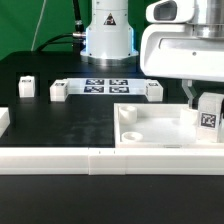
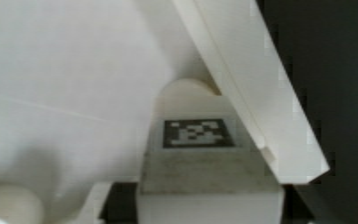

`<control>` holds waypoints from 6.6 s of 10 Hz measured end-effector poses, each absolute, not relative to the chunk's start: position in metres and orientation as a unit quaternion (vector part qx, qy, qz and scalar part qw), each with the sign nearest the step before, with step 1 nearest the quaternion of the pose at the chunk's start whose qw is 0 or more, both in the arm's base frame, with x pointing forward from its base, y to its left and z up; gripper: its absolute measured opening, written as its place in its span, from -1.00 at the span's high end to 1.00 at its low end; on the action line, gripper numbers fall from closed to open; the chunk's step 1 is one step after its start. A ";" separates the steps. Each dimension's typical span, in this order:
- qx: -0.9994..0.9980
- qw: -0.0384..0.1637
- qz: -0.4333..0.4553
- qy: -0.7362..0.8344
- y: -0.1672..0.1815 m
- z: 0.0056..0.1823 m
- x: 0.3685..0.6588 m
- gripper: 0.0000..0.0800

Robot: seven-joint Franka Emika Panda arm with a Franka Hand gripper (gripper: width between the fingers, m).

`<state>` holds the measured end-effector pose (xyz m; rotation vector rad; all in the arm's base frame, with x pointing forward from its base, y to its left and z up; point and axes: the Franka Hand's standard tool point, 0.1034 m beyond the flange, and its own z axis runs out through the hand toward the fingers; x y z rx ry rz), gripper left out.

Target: Assemble one leg

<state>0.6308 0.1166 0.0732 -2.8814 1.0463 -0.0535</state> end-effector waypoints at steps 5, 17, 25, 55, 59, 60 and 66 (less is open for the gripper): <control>-0.795 0.046 -0.002 0.605 0.116 0.073 0.630 0.27; -0.596 0.057 0.022 0.800 0.119 0.073 0.630 -0.56; -0.855 0.059 0.001 0.515 0.122 0.072 0.630 -0.62; -0.567 0.053 0.010 0.822 0.118 0.073 0.631 0.27; -0.554 0.052 0.002 0.831 0.116 0.073 0.631 0.27; -0.553 0.052 0.000 0.832 0.115 0.073 0.632 0.27; -0.571 0.051 -0.001 0.820 0.116 0.072 0.631 -0.59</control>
Offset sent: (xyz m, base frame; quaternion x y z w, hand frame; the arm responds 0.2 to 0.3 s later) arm -0.0080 -0.0009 -0.0014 -0.0089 0.0103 0.2422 0.9701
